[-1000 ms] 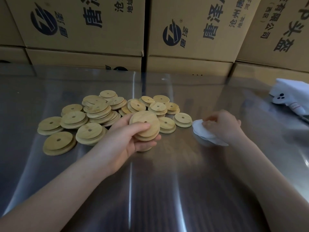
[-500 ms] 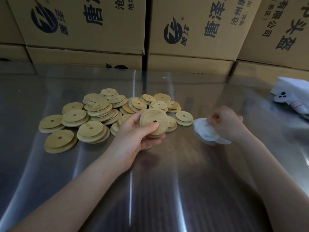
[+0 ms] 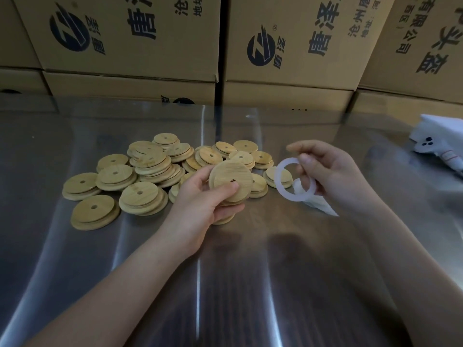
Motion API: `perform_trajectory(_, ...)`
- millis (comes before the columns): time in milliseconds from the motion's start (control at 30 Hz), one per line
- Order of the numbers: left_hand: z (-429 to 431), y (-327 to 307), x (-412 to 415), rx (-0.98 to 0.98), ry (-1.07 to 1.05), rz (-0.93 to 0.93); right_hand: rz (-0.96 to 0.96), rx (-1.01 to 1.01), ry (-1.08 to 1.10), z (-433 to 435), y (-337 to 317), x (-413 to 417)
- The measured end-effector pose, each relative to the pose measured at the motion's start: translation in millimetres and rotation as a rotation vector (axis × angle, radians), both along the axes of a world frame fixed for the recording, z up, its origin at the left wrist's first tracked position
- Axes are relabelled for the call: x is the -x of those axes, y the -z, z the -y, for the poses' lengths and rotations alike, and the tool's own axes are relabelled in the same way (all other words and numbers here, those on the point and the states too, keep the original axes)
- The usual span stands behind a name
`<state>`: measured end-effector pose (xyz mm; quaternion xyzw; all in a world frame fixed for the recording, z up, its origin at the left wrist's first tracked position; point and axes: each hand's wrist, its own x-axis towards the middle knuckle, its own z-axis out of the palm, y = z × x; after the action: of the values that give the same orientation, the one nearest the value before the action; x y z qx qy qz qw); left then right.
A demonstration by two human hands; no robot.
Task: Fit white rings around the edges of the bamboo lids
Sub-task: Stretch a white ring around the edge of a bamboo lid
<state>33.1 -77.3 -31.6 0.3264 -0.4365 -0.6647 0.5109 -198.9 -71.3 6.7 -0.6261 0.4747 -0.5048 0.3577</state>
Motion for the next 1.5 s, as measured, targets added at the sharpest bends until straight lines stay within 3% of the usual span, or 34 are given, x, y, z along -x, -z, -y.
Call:
perform_trajectory(167, 0.2, 1.3, 0.4, 0.038, -0.006, 0.044, 0.012, -0.007, -0.221, -13.0, -4.8, -21.8)
perform_trajectory(400, -10.4, -3.0, 9.5, 0.127, 0.084, 0.078, 0.089, 0.045, -0.149, -19.2, 0.8, -48.7)
perform_trajectory(567, -15.8, -7.1, 11.2, 0.079, 0.156, -0.028, 0.131, 0.097, -0.039, -19.9, 4.5, -53.0)
perform_trajectory(767, -21.4, -6.1, 14.7, 0.190, 0.126, 0.114, 0.131, 0.122, -0.038, -21.9, 6.5, -58.1)
perform_trajectory(1033, -20.7, -1.5, 15.4, 0.239, 0.068, 0.147, 0.140, 0.147, -0.038, -20.2, 9.3, -59.0)
perform_trajectory(1500, -18.4, -1.9, 12.0, 0.217, 0.025, 0.175, -0.017, 0.133, -0.023, -18.4, 5.1, -51.7)
